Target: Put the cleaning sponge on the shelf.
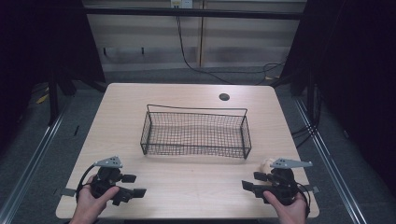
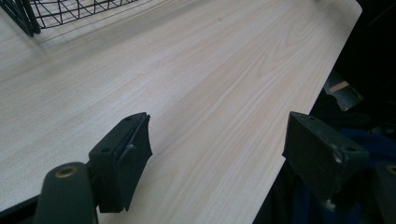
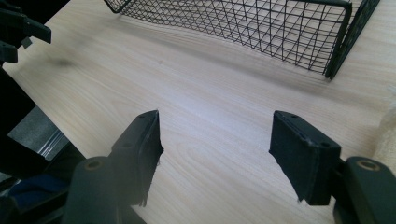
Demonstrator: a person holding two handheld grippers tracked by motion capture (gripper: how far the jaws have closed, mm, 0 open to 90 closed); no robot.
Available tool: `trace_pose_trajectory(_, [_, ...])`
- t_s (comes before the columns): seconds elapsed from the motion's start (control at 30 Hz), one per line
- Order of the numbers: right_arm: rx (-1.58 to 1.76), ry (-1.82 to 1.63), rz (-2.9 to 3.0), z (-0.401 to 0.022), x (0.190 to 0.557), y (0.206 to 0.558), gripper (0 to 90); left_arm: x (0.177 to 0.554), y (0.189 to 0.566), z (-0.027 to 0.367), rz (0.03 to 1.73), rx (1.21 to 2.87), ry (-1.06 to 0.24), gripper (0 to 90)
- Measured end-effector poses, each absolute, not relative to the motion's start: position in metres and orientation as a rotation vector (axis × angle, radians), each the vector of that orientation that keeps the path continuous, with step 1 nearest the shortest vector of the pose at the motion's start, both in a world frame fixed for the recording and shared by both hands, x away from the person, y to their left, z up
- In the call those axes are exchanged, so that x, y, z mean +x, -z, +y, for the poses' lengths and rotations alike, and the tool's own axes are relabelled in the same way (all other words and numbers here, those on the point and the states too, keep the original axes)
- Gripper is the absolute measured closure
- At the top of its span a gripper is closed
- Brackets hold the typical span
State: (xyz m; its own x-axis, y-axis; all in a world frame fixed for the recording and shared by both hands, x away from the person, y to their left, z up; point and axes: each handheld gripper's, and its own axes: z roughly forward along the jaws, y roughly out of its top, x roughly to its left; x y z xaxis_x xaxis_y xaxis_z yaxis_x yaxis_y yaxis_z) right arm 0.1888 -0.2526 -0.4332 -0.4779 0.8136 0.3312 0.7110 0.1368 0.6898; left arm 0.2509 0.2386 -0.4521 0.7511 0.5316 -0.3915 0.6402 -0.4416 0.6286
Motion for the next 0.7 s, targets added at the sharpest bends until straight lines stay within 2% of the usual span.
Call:
trace_pose_trajectory(0.6, [1.648, -1.210, 2.432, -0.251, 0.202, 0.427, 32.0, 0.251, 0.452, 0.239, 0.877, 2.148, 0.170, 22.6])
trace_pose_trajectory(0.7, [1.700, -1.140, 2.522, -0.249, 0.208, 0.427, 28.7, 0.250, 0.452, 0.238, 0.881, 2.153, 0.175, 22.6])
